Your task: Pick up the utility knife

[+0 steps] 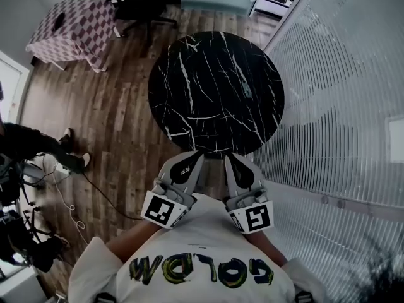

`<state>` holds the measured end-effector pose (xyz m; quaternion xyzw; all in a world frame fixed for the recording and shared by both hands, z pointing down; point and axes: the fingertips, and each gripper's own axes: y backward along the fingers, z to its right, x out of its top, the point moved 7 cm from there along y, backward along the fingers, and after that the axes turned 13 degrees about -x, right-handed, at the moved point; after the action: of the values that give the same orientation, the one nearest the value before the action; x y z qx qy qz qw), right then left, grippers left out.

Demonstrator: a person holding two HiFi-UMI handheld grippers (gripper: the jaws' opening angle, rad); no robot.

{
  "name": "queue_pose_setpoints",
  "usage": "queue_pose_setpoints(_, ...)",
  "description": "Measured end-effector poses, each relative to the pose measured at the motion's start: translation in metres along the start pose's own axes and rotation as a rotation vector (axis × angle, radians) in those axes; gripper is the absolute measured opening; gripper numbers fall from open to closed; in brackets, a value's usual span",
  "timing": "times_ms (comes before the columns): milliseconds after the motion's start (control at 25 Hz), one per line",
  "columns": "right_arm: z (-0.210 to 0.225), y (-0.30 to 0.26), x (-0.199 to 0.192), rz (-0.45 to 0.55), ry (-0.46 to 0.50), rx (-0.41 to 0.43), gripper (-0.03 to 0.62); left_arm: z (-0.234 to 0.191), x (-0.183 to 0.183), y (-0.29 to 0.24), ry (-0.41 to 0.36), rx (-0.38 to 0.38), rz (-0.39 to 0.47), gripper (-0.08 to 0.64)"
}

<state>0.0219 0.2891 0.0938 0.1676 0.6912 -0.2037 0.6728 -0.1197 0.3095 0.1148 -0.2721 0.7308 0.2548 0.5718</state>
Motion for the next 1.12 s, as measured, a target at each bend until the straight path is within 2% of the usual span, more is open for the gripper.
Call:
queue_pose_setpoints(160,0.007,-0.039,0.001,-0.018,-0.005,-0.037,0.002,-0.036,0.006,-0.018,0.000,-0.024,-0.005,0.002)
queue_pose_setpoints(400,0.006,-0.072,0.001,0.006,0.014,-0.046,0.002,-0.072,0.014,-0.036,-0.007,-0.053,-0.003,0.002)
queue_pose_setpoints(720,0.025,-0.094,-0.003,-0.009,0.002,-0.059,0.002,-0.082,0.009,-0.060,0.000,-0.084,-0.025,0.001)
queue_pose_setpoints(920,0.040,-0.101,-0.007,-0.024,0.007,-0.058,0.002,-0.083,0.003,-0.077,0.030,-0.088,-0.035,0.000)
queue_pose_setpoints(1120,0.073,-0.117,-0.022,-0.046,0.019,-0.042,0.002,-0.097,-0.014,-0.111,0.022,-0.119,-0.065,0.000)
